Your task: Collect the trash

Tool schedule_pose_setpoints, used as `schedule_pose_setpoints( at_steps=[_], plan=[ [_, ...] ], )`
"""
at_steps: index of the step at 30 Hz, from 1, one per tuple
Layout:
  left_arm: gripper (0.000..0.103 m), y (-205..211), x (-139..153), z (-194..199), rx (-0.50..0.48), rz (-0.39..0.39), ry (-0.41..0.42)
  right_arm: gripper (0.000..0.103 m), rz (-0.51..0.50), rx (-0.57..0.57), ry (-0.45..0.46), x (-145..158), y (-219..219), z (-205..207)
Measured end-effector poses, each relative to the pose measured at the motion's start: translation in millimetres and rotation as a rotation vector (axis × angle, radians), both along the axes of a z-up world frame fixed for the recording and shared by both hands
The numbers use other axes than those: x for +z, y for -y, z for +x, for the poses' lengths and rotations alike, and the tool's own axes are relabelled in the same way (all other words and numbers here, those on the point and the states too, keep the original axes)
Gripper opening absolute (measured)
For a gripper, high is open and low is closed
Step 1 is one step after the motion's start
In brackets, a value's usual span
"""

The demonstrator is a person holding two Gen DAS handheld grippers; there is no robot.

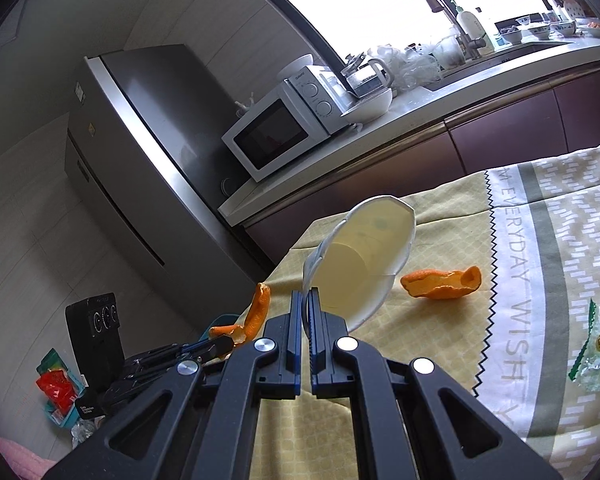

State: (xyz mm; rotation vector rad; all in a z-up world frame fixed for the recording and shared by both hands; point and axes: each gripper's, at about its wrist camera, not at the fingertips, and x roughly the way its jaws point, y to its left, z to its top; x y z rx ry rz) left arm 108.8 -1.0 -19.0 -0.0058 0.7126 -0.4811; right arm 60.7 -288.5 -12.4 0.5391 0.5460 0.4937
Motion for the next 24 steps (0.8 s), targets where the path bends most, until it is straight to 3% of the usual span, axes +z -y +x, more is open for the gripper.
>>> schedule_pose_setpoints(
  at_steps=[24],
  plan=[
    [0.009, -73.0, 0.4, -13.5, 0.158, 0.000, -0.005, 0.002, 0.004, 0.192, -0.027, -4.1, -76.0, 16.6]
  ],
)
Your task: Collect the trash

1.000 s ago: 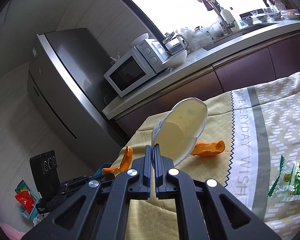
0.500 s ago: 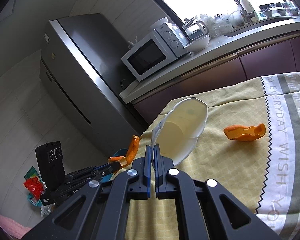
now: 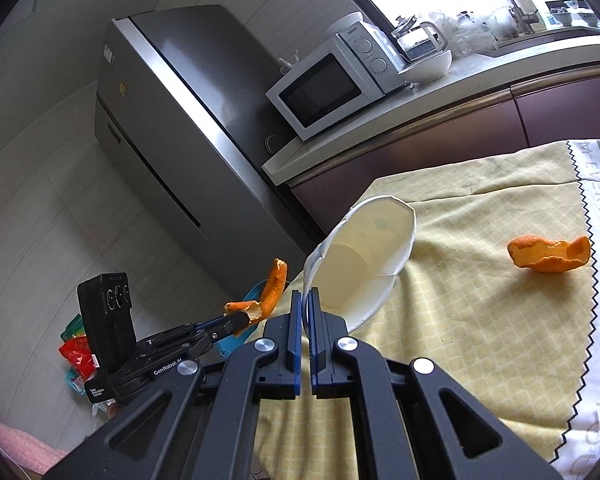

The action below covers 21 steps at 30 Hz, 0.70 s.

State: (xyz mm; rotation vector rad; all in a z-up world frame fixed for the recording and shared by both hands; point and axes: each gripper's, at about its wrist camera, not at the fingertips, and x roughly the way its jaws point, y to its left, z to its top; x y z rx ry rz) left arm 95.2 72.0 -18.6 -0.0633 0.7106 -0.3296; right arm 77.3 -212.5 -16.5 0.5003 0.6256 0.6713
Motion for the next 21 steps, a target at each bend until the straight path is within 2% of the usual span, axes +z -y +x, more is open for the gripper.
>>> schedule_pose_setpoints(
  at_steps=[21],
  plan=[
    [0.009, -65.6, 4.7, -7.2, 0.148, -0.017, 0.012, 0.002, -0.004, 0.181, -0.021, -0.3, -72.9, 29.5]
  ],
)
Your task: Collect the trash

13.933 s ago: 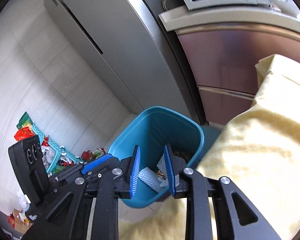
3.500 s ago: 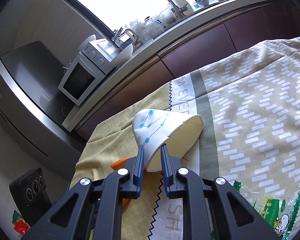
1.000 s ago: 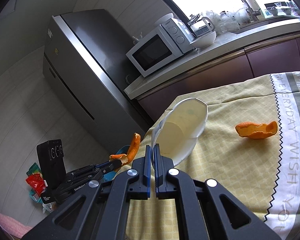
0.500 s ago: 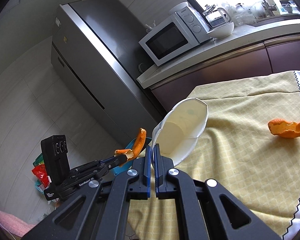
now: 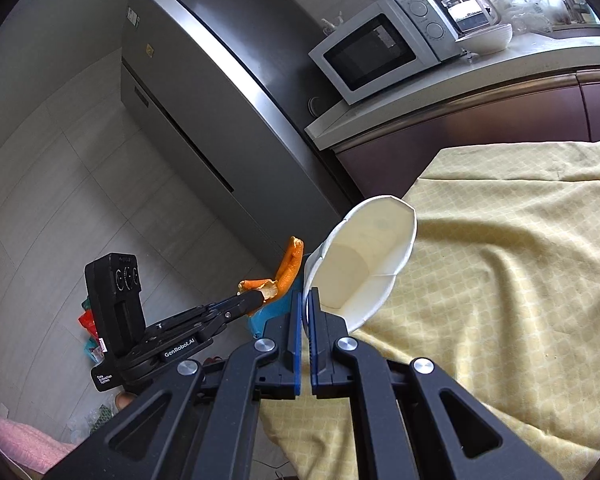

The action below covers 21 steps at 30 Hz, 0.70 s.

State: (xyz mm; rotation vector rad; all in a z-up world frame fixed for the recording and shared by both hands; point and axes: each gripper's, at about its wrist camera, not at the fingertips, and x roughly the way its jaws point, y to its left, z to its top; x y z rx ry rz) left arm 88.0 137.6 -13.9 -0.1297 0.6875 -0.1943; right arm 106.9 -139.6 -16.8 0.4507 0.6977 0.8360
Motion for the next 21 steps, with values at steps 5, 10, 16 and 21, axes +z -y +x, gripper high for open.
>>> schedule_pose_setpoints(
  at_steps=[5, 10, 16, 21],
  plan=[
    [0.009, -9.5, 0.6, -1.4, 0.030, 0.005, 0.003, 0.002, 0.002, 0.031, -0.001, 0.7, -15.1, 6.7],
    [0.009, -21.9, 0.3, -2.2, 0.059, 0.004, 0.005, 0.002, -0.003, 0.058, -0.001, 0.5, -27.5, 11.3],
    [0.009, -39.5, -0.8, -3.8, 0.099, 0.003, 0.003, 0.002, -0.010, 0.093, -0.006, -0.3, -40.6, 17.4],
    [0.009, -52.3, -5.3, -4.2, 0.127, 0.001, -0.007, 0.002, -0.021, 0.121, -0.013, -2.2, -54.1, 21.6]
  ],
)
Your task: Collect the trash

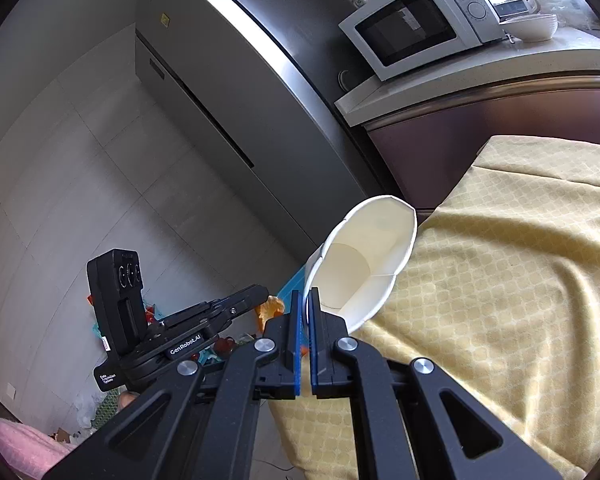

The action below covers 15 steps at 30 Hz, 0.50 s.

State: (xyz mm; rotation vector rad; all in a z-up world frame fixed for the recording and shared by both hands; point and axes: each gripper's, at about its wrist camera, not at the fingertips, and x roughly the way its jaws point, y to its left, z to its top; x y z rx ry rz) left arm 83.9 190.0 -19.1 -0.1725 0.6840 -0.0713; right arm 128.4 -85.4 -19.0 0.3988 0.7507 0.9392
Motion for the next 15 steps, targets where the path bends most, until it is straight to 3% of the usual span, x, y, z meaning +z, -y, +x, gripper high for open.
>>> schedule_pose_setpoints(
  at_steps=[15],
  plan=[
    [0.007, -32.3, -8.2, 6.6, 0.080, 0.000, -0.008, 0.002, -0.024, 0.063, -0.039, -7.7, -30.5, 5.9]
  ],
)
